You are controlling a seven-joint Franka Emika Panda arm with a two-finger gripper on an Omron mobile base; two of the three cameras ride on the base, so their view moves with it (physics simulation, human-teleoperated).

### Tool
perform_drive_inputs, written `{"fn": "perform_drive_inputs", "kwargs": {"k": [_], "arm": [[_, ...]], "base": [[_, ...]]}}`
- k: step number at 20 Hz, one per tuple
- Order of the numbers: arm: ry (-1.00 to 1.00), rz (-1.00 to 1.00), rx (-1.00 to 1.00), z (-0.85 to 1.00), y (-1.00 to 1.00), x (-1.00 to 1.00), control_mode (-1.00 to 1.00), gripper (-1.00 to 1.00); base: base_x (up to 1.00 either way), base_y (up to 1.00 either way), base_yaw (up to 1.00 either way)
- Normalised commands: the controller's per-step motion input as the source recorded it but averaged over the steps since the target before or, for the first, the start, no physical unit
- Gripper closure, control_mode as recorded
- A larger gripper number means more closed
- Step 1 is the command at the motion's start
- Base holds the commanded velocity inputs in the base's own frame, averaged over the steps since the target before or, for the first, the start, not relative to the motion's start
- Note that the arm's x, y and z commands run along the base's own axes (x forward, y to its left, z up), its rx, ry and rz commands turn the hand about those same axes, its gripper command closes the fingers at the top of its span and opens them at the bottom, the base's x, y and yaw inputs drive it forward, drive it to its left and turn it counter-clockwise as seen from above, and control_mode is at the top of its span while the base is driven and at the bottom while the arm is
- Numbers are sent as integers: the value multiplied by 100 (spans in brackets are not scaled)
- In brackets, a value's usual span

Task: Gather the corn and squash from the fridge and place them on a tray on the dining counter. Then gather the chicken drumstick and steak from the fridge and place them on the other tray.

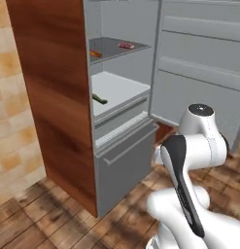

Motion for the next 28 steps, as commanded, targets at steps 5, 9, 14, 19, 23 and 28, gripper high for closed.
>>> {"fn": "perform_drive_inputs", "kwargs": {"k": [5, 9, 14, 19, 23, 28], "arm": [[0, 0, 0, 0, 0, 0, 100, -100], [0, 0, 0, 0, 0, 0, 100, -100], [0, 0, 0, 0, 0, 0, 100, -100], [0, 0, 0, 0, 0, 0, 100, -100], [0, 0, 0, 0, 0, 0, 100, -100], [0, 0, 0, 0, 0, 0, 100, -100]], "base": [[91, -16, 41], [64, -33, 37], [53, -42, 34], [61, -40, 36], [57, -37, 34], [49, -36, 30]]}}
